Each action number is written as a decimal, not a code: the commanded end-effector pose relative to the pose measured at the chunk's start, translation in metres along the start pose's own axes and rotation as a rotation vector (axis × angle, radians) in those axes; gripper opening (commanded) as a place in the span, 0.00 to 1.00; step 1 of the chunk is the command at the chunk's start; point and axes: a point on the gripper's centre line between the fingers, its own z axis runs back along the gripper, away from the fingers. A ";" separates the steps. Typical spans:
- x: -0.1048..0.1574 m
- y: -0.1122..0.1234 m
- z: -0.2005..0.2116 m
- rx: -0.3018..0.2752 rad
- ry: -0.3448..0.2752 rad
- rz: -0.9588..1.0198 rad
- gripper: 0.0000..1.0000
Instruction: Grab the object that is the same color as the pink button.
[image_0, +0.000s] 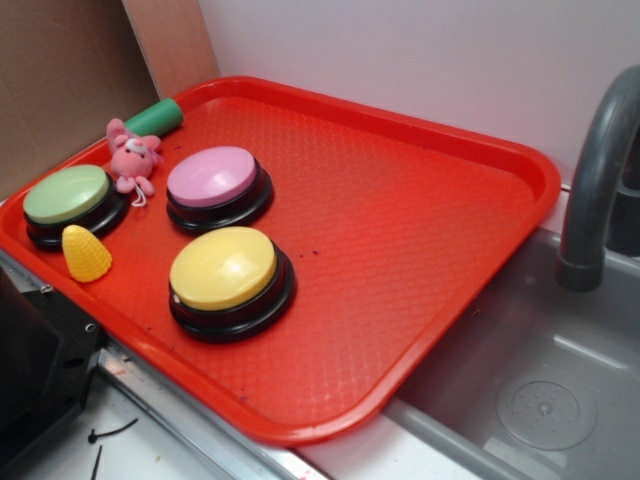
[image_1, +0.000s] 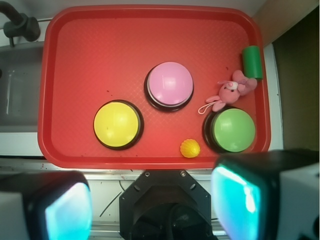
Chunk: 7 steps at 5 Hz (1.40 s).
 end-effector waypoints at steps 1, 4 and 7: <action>0.000 0.000 0.000 0.000 0.000 0.000 1.00; 0.012 0.039 -0.025 -0.044 -0.080 0.434 1.00; 0.034 0.111 -0.087 0.084 -0.157 0.861 1.00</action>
